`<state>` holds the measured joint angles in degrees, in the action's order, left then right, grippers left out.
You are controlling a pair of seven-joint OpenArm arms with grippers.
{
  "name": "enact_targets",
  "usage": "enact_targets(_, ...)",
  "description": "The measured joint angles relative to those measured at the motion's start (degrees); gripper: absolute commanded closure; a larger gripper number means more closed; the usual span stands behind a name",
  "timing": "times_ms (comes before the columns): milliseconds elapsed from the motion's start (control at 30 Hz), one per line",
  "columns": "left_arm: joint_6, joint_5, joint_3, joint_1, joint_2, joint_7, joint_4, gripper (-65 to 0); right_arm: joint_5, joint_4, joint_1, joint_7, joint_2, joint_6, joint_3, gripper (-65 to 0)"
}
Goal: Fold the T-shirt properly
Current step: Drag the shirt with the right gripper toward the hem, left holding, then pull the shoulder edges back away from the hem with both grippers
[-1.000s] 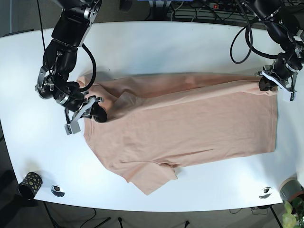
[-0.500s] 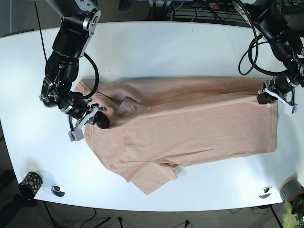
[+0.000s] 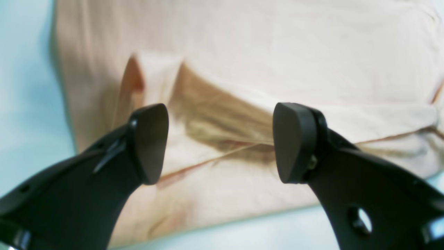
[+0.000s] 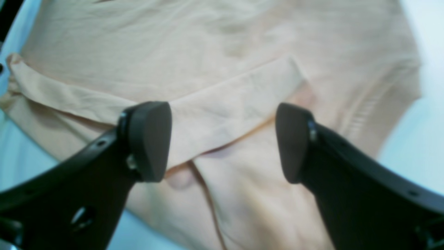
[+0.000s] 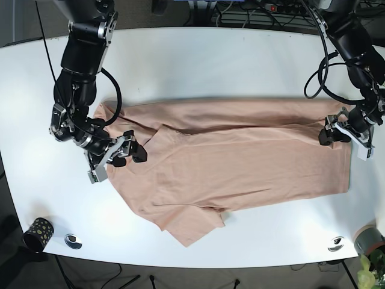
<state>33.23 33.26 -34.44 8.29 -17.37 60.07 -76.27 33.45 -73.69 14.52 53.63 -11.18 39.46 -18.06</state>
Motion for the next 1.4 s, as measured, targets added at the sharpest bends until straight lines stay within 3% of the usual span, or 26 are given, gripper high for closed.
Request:
enact_targets(333,0.1,-0.7,5.1,-9.4,-3.8,-9.8,-7.4,-44.0,0.7,-14.5,-9.8,-0.5,-4.7,0.24,-0.8,-46.8)
enact_targets(500,0.0,-8.9,4.8,-12.3,-4.1,-19.5,-7.2,-44.0,0.2,-17.0,-15.4,-0.4,-4.9,0.00,-6.6,-46.3)
enact_targets(767,0.0,-19.3,5.9,-13.5,-1.7,-28.3,-4.6,-43.9,0.2,-17.0,-19.7,-0.1,-5.8,0.17,-6.6,-46.0)
enact_targets(1100,0.2,-20.8,6.0,-12.4,-1.6,-32.5,3.8,-43.6,0.4,-10.4,-19.5,-2.5,-5.6,0.20,-6.5,-43.3)
enact_targets(1167,0.2,-20.8,6.0,-11.5,-1.6,-32.5,4.7,-40.3,-0.1,-8.3,-19.1,-3.1,-5.7,0.15,-6.3,-38.5)
enact_targets(1400,0.2,-20.8,6.3,-11.3,-1.6,-32.6,5.2,-9.9,0.0,-4.2,-16.5,-5.9,-6.5,0.20,-1.6,-11.7)
